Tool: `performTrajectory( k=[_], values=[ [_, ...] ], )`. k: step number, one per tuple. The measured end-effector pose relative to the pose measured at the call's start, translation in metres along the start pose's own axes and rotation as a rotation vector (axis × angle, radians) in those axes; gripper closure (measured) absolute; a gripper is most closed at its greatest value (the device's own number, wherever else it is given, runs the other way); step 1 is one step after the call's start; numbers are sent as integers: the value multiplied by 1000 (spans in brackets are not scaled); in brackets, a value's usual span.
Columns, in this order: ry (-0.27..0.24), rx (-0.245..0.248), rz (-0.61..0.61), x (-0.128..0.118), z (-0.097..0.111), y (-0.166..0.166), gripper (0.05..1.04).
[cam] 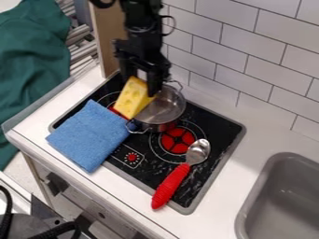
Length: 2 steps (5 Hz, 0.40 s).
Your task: Move the cheese to the pot
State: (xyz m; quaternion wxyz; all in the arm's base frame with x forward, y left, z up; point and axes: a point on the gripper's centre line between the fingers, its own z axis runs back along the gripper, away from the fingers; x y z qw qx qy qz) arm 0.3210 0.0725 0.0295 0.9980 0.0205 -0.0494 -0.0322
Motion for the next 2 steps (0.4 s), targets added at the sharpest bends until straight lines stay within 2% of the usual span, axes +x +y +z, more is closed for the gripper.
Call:
performTrajectory(
  k=[1, 2],
  values=[
    [4, -2, -23, 10, -5, -7, 380],
    [6, 3, -28, 15, -7, -7, 302]
  ],
)
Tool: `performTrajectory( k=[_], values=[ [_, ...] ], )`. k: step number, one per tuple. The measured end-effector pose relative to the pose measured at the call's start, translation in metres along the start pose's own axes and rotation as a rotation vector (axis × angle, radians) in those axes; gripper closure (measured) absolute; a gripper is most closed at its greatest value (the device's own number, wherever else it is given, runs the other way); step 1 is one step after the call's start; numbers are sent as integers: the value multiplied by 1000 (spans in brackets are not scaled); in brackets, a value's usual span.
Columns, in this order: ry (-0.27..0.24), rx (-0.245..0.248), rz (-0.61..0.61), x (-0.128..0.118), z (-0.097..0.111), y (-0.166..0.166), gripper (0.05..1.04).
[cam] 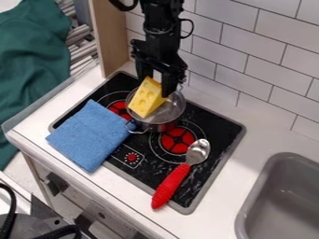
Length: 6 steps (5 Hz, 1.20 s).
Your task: Move the cheese to the pot
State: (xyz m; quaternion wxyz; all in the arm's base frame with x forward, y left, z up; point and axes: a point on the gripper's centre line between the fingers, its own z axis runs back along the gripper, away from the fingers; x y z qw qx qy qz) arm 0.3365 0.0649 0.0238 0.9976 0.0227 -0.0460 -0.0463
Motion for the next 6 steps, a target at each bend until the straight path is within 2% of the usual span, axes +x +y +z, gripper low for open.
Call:
performTrajectory(
  k=[1, 2, 4, 5, 6],
  values=[
    [3, -1, -1, 3, -2, 0, 77],
    [6, -12, 2, 1, -3, -2, 76],
    [-61, -40, 3, -21, 36, -13, 79],
    [-38, -40, 11, -34, 41, -15, 79],
    [18, 21, 85, -44, 41, -7, 79]
  ],
)
